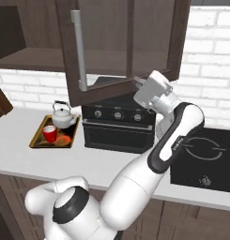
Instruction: Pick the kettle from the counter and place it on the tray. Then pick the mug from the cabinet and place it on the tray. Then close the cabinet doors.
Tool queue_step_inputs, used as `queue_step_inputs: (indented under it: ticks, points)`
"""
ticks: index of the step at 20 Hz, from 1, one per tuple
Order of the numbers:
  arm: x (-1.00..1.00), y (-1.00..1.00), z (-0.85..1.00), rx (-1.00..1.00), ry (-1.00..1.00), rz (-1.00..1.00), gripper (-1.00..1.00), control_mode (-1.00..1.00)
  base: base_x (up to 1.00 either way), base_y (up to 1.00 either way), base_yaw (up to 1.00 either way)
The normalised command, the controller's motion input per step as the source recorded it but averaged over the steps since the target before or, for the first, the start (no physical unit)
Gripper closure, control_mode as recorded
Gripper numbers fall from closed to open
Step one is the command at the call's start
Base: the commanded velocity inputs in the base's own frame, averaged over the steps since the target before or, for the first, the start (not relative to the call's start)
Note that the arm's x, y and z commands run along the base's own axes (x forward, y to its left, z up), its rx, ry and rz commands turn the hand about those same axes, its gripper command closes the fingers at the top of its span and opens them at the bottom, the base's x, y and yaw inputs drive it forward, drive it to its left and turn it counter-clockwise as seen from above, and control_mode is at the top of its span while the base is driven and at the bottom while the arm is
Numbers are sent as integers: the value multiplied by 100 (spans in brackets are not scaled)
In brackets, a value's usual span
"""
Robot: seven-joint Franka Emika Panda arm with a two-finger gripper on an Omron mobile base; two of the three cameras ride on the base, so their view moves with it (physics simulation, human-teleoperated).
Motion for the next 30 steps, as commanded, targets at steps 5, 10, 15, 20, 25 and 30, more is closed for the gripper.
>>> queue_step_inputs:
  ticks: [5, 10, 15, 20, 25, 30]
  points:
    - [1, 98, 26, -11, 21, -41, 100, -100, 0, 0, 0]
    - [17, 95, 2, -5, 21, -44, 100, -100, 0, 0, 0]
    - [47, 79, 0, 0, 17, -38, 100, -100, 0, 0, 0]
    - [68, 63, 0, 0, 16, -31, 100, -100, 0, 0, 0]
    - [92, 48, 0, 1, 13, -17, 100, -100, 0, 0, 0]
    - [82, 31, -3, 0, 12, -11, 100, -100, 0, 0, 0]
